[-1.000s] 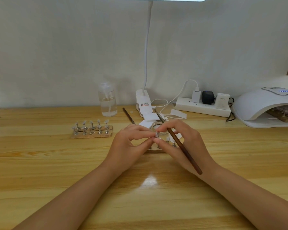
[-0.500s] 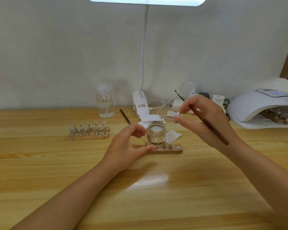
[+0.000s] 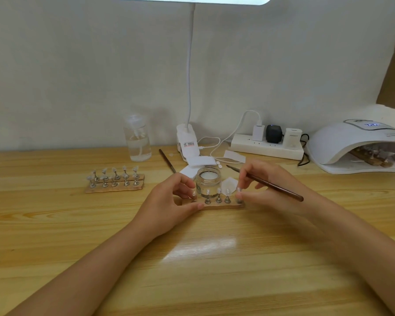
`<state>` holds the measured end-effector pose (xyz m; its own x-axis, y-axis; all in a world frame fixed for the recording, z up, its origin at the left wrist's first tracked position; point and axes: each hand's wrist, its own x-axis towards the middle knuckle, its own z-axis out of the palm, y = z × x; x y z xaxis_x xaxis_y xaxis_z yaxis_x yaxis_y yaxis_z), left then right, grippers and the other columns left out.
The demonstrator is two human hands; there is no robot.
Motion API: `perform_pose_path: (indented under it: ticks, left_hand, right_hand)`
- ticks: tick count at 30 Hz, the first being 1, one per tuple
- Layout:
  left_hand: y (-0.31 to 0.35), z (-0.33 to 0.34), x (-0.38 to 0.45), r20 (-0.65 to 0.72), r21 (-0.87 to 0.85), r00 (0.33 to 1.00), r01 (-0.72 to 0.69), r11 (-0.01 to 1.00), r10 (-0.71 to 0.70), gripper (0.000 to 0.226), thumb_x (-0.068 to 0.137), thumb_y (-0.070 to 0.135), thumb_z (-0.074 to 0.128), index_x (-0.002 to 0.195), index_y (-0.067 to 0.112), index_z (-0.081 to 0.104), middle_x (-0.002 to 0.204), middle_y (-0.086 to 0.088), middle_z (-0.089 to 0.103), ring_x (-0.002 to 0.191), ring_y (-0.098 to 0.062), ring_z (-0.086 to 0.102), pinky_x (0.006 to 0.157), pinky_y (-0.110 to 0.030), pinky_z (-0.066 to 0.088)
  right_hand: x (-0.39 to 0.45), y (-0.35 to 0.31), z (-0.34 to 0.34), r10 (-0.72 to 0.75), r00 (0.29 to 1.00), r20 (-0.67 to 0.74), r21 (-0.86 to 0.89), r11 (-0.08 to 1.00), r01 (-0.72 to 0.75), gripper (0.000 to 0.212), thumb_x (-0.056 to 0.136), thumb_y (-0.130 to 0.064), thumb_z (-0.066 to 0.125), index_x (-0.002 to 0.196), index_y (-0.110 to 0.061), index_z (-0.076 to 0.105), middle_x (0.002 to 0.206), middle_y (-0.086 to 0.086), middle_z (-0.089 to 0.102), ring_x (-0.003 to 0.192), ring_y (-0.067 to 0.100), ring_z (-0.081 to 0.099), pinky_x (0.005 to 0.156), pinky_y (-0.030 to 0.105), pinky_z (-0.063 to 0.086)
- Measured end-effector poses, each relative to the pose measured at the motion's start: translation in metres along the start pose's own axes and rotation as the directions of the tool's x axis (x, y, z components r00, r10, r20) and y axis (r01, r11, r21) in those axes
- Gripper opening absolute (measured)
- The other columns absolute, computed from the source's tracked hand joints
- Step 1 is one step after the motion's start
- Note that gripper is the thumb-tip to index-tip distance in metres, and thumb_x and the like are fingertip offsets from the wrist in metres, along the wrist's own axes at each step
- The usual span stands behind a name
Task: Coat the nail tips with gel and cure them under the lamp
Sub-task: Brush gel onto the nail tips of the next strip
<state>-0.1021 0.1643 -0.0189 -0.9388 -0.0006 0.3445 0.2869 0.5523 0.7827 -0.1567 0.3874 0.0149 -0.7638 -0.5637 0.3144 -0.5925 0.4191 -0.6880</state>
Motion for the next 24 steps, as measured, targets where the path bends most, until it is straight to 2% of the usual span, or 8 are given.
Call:
perform_pose_path:
  ticks: [4, 7, 9, 14, 19, 24]
  left_hand:
    - [0.000, 0.000, 0.001, 0.005, -0.006, 1.000, -0.012, 1.000, 0.012, 0.033, 0.066, 0.018, 0.079, 0.082, 0.030, 0.053, 0.078, 0.006, 0.065, 0.076, 0.003, 0.059, 0.071, -0.014, 0.047]
    - [0.000, 0.000, 0.000, 0.007, -0.013, 1.000, -0.018, 1.000, 0.019, 0.033, 0.066, 0.017, 0.079, 0.082, 0.029, 0.053, 0.078, 0.007, 0.065, 0.075, 0.003, 0.059, 0.071, -0.013, 0.047]
    - [0.000, 0.000, 0.000, 0.009, -0.014, 1.000, -0.021, 1.000, 0.021, 0.032, 0.066, 0.016, 0.079, 0.081, 0.029, 0.053, 0.078, 0.006, 0.065, 0.076, 0.002, 0.059, 0.070, -0.012, 0.047]
    - [0.000, 0.000, 0.000, 0.008, -0.014, 1.000, -0.023, 1.000, 0.023, 0.032, 0.066, 0.016, 0.079, 0.081, 0.029, 0.054, 0.078, 0.007, 0.065, 0.076, 0.004, 0.058, 0.071, -0.014, 0.047]
    - [-0.001, 0.000, 0.001, 0.004, -0.011, 1.000, -0.024, 1.000, 0.024, 0.032, 0.066, 0.016, 0.080, 0.080, 0.028, 0.054, 0.077, 0.008, 0.065, 0.075, 0.005, 0.058, 0.071, -0.015, 0.048]
    - [-0.003, 0.001, 0.001, -0.001, -0.019, 1.000, -0.026, 0.999, 0.026, 0.033, 0.065, 0.015, 0.080, 0.079, 0.028, 0.053, 0.076, 0.008, 0.065, 0.073, 0.007, 0.058, 0.068, -0.006, 0.044]
  right_hand:
    - [-0.001, 0.001, 0.000, 0.024, 0.999, 0.023, 0.010, 1.000, -0.024, 0.023, 0.073, -0.013, 0.076, 0.083, -0.022, 0.057, 0.083, -0.007, 0.064, 0.077, -0.003, 0.060, 0.064, 0.016, 0.046]
    - [-0.001, 0.000, 0.001, 0.023, 1.000, -0.009, -0.023, 0.999, -0.023, 0.025, 0.071, -0.018, 0.077, 0.087, -0.021, 0.058, 0.089, -0.009, 0.064, 0.084, -0.006, 0.058, 0.068, 0.005, 0.042]
    - [0.000, -0.001, 0.003, 0.003, 0.999, -0.050, -0.061, 0.998, -0.006, 0.027, 0.070, -0.021, 0.078, 0.091, -0.020, 0.059, 0.092, -0.013, 0.062, 0.088, -0.010, 0.056, 0.072, 0.002, 0.040]
    - [0.001, -0.003, 0.014, -0.016, 0.998, -0.061, -0.095, 0.995, 0.011, 0.031, 0.069, -0.026, 0.078, 0.092, -0.023, 0.058, 0.092, -0.016, 0.063, 0.093, -0.010, 0.055, 0.078, 0.002, 0.040]
    - [0.001, -0.002, 0.020, -0.028, 0.996, -0.089, -0.087, 0.996, 0.021, 0.026, 0.071, -0.024, 0.076, 0.089, -0.022, 0.058, 0.089, -0.015, 0.063, 0.090, -0.008, 0.057, 0.081, 0.010, 0.044]
    - [0.000, -0.004, 0.022, -0.079, 0.994, -0.082, -0.118, 0.991, 0.069, 0.023, 0.072, -0.022, 0.076, 0.085, -0.024, 0.058, 0.088, -0.014, 0.062, 0.090, -0.007, 0.056, 0.080, 0.005, 0.040]
